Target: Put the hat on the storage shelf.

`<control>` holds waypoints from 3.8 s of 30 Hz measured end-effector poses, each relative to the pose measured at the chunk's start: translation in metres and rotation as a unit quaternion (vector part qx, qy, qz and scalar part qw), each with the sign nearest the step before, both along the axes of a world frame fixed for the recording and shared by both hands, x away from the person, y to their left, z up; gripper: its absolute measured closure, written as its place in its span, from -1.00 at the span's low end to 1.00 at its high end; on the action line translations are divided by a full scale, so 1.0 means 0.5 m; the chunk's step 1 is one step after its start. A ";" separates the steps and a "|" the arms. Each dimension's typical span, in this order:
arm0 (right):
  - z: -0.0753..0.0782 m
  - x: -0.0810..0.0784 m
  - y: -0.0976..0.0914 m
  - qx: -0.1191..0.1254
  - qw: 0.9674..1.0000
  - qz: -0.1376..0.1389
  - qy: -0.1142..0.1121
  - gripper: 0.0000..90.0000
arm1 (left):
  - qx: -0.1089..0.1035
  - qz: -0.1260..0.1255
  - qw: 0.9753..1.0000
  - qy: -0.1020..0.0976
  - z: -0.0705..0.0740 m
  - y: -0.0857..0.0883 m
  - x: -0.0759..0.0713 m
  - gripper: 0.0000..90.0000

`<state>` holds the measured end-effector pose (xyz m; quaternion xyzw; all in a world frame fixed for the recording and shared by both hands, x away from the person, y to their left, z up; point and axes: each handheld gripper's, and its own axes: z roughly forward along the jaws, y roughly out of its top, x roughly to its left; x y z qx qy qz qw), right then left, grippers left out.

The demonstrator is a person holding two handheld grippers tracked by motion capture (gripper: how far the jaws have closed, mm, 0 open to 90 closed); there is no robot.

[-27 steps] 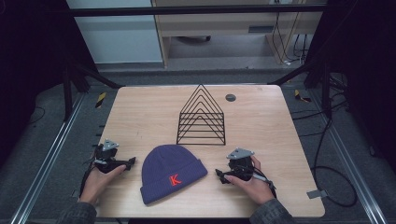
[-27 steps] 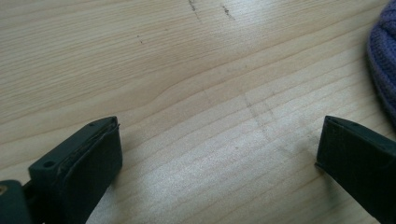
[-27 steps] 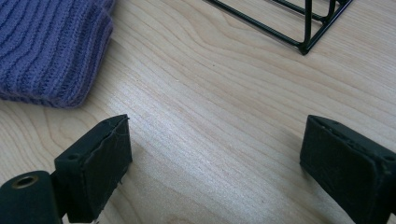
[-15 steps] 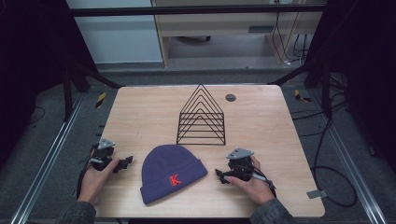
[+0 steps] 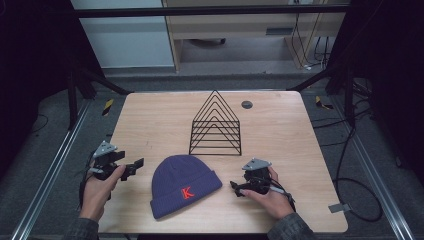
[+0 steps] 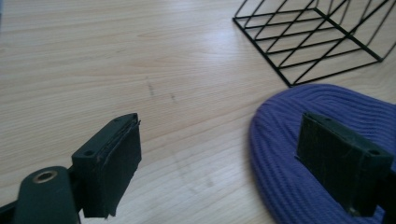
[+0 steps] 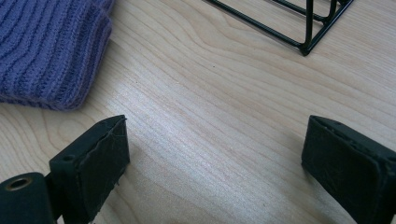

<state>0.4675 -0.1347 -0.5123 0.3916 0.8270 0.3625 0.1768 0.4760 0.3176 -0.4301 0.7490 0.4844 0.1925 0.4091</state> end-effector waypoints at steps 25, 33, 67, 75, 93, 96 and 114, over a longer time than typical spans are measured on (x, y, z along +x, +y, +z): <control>0.000 0.001 0.003 -0.002 1.000 0.005 0.001 -0.84 | 0.126 -0.067 0.976 0.162 -0.060 -0.167 0.105 -0.14; 0.000 -0.001 0.006 -0.001 1.000 0.006 0.002 -0.85 | 0.131 -0.069 0.974 0.170 -0.073 -0.178 0.113 0.01; 0.000 -0.001 0.008 -0.002 1.000 0.006 0.002 -0.85 | 0.148 -0.137 0.979 0.030 0.048 -0.209 -0.001 0.80; 0.000 0.001 0.007 0.002 1.000 0.012 0.003 -0.86 | 0.166 -0.172 0.970 -0.033 0.125 -0.235 -0.037 0.80; 0.045 -0.009 -0.004 -0.004 0.999 0.025 -0.030 -0.46 | 0.182 -0.208 0.953 -0.126 0.296 -0.255 -0.067 0.81; 0.054 -0.013 -0.004 0.001 0.999 0.025 -0.038 -0.39 | 0.175 -0.210 0.952 -0.137 0.320 -0.254 -0.065 0.81; 0.218 -0.027 0.032 0.033 0.990 0.043 -0.128 -0.22 | 0.154 -0.220 0.946 -0.179 0.411 -0.275 -0.033 0.81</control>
